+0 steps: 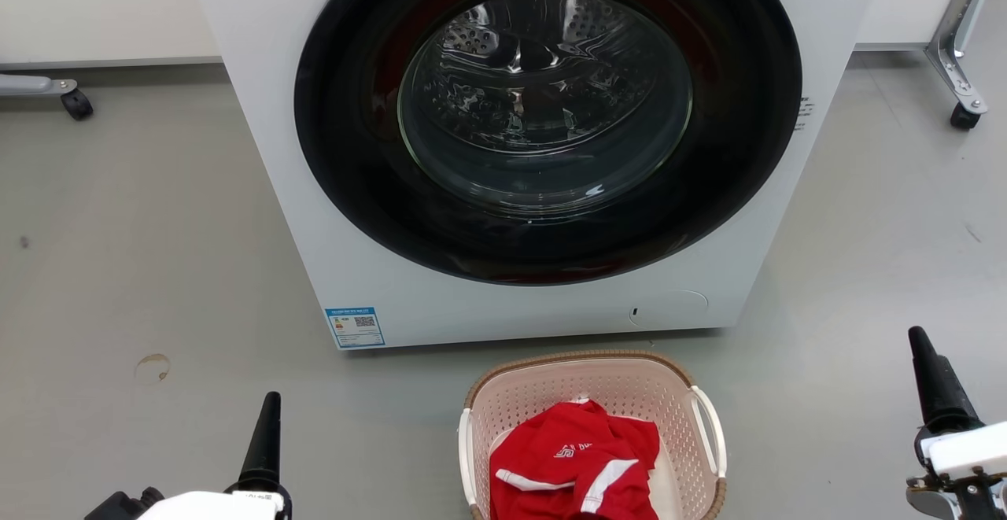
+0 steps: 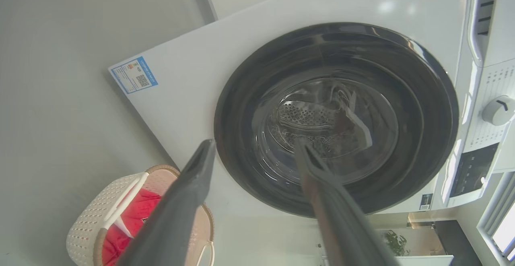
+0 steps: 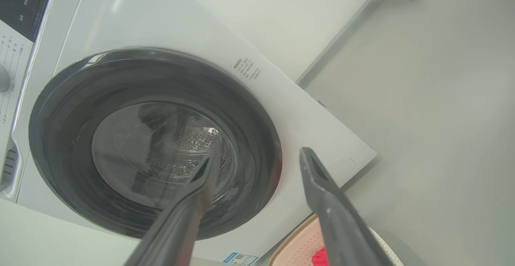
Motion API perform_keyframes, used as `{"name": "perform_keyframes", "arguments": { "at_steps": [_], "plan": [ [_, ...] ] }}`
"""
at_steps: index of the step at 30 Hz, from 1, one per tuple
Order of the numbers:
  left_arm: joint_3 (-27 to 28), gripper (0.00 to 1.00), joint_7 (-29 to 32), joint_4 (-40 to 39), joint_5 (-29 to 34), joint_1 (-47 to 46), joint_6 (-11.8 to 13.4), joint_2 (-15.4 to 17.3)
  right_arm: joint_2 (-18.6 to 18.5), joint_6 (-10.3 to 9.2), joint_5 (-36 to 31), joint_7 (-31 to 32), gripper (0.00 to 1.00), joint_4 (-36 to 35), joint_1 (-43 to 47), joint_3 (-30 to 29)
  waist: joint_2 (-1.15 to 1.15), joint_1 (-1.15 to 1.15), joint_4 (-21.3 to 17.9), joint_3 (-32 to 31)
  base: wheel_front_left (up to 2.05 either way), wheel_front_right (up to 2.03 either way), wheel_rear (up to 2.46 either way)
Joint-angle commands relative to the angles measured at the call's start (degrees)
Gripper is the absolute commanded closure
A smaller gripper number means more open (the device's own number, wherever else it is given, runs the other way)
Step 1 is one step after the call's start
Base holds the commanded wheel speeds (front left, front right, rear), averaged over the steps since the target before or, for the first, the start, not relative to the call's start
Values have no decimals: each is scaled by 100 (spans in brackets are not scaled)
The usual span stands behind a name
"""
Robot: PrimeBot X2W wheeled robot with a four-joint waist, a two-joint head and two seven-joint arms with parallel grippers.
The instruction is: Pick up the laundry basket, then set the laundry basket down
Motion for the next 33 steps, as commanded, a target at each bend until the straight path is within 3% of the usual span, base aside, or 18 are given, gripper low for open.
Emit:
{"name": "perform_keyframes", "arguments": {
  "at_steps": [1, 33],
  "plan": [
    [-4, 0, -64, -177, 187, -183, 37, 66, -202, 13, -244, -96, 0, -213, -82, 69, 0, -1, 4, 1, 0, 0, 0],
    [-348, 0, -602, -138, 2390, -201, 190, 93, -456, 21, -2517, -635, 0, -320, 13, 766, 0, -1, 72, -69, 0, 0, 0]
  ]
}}
